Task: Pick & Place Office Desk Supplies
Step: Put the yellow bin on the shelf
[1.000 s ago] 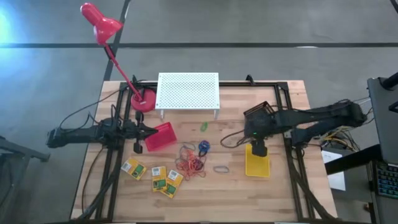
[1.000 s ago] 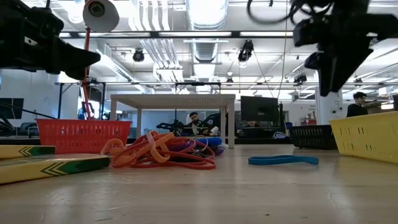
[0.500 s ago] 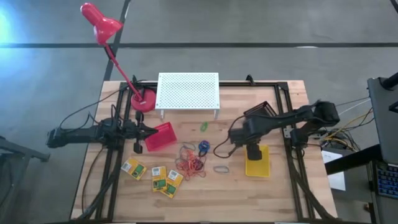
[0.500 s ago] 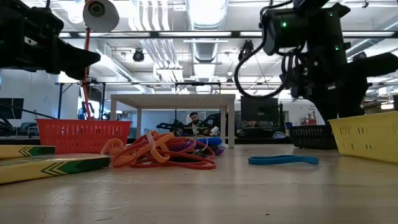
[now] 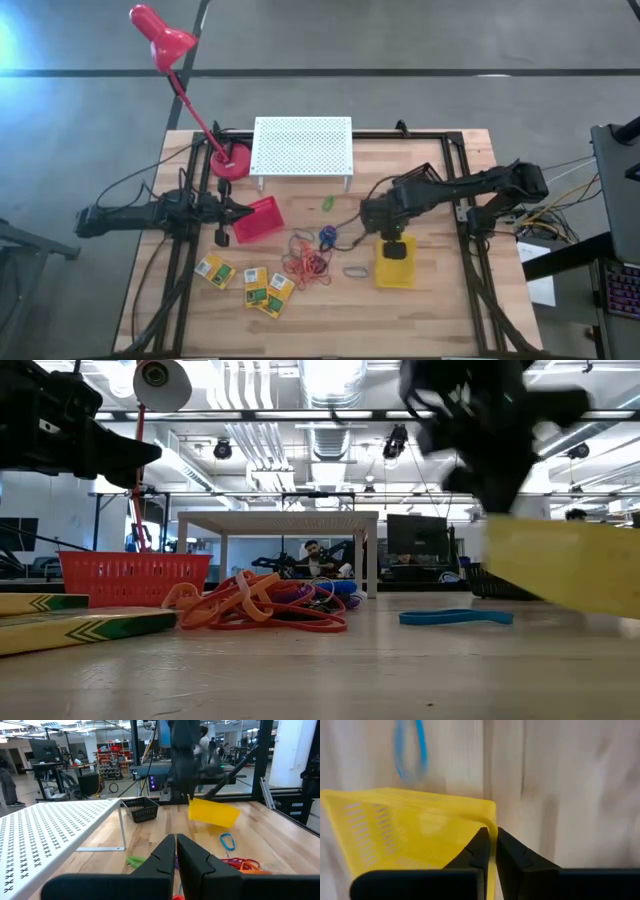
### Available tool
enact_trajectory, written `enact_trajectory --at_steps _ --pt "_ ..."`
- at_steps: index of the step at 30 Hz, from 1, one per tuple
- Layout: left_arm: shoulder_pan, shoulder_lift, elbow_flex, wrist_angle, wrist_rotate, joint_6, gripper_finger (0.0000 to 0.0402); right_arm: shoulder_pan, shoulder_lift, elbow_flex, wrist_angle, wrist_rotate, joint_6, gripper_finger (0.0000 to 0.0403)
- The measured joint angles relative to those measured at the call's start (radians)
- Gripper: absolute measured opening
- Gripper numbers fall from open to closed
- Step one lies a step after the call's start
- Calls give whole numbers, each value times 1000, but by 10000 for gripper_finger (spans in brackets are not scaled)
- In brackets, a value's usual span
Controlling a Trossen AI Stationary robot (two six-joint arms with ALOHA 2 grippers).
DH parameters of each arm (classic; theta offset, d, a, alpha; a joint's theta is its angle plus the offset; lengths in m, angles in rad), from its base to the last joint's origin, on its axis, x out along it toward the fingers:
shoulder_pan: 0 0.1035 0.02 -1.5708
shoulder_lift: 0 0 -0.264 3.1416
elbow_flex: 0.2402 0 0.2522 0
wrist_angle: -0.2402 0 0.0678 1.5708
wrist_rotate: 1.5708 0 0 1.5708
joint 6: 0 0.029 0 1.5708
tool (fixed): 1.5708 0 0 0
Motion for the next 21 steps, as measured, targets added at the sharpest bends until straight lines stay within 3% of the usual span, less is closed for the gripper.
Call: enact_trajectory --at_steps 5,10,16,21 --pt "0 0 0 0 0 0 23 -58 -4 214 142 116 49 14" --pt "0 0 0 0 0 0 23 -217 4 376 297 212 91 14" --pt "0 0 0 0 0 0 23 -487 64 438 394 207 280 14" --pt "0 0 0 0 0 0 23 -660 129 438 391 31 469 13"
